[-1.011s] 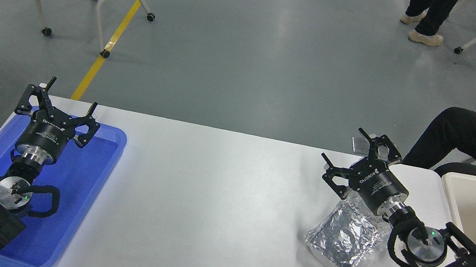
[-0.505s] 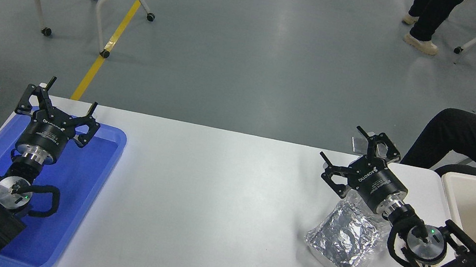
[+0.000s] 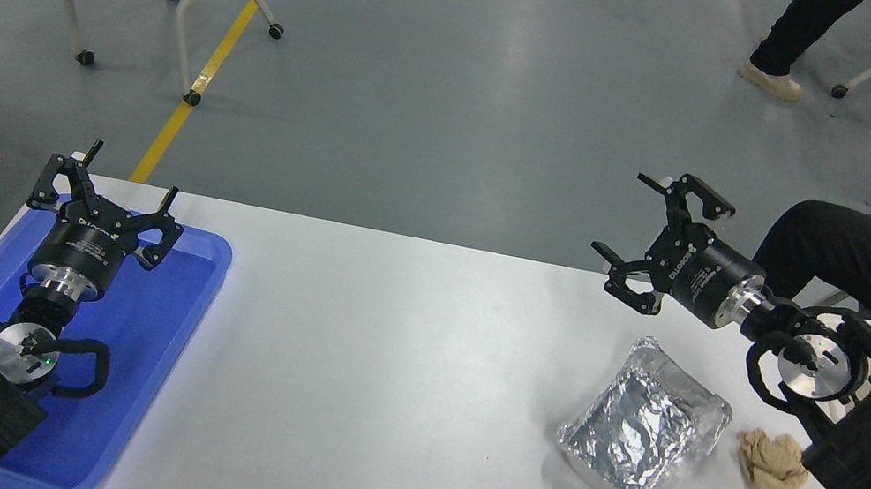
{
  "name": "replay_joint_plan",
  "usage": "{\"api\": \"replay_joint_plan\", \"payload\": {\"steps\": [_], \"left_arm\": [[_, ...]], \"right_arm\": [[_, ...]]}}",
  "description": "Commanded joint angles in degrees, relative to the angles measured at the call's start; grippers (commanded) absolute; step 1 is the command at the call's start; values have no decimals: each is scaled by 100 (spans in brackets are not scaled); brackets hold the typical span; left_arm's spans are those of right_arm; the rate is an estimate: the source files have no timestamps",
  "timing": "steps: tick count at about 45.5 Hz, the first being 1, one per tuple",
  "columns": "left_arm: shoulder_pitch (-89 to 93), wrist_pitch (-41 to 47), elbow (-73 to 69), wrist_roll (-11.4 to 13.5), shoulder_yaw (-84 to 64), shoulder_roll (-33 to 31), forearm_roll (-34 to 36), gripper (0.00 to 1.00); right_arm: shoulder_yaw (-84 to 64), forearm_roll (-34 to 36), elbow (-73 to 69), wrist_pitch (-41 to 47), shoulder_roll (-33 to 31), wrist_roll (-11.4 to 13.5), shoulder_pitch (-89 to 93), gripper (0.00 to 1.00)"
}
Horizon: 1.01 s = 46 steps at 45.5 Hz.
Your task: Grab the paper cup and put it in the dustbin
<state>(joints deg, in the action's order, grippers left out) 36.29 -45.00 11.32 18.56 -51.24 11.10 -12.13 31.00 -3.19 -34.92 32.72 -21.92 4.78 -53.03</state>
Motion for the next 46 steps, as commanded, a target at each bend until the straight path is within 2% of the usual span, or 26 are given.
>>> {"api": "replay_joint_plan", "payload": {"steps": [1, 17, 28, 33, 40, 46], "left_arm": [[9, 0, 2, -1, 9, -2, 0, 100], [9, 0, 2, -1, 0, -2, 0, 100], [1, 0, 2, -1, 0, -2, 0, 100], [1, 0, 2, -1, 0, 7, 0, 100], [1, 0, 2, -1, 0, 7, 0, 100], [1, 0, 2, -1, 8, 7, 0, 100]], "right_arm": [[-1218, -173, -296, 15, -523, 6, -919, 100], [-5295, -173, -1175, 24, -603, -56, -3353, 100], [-7291, -384, -1868, 15, -76, -64, -4566, 100], [-7521, -831, -2299, 15, -22, -56, -4865, 100], [-7643, -2140, -3151, 15, 21, -3, -4979, 100], [-8039, -2379, -3714, 24, 241, 6, -5357, 100]]}}
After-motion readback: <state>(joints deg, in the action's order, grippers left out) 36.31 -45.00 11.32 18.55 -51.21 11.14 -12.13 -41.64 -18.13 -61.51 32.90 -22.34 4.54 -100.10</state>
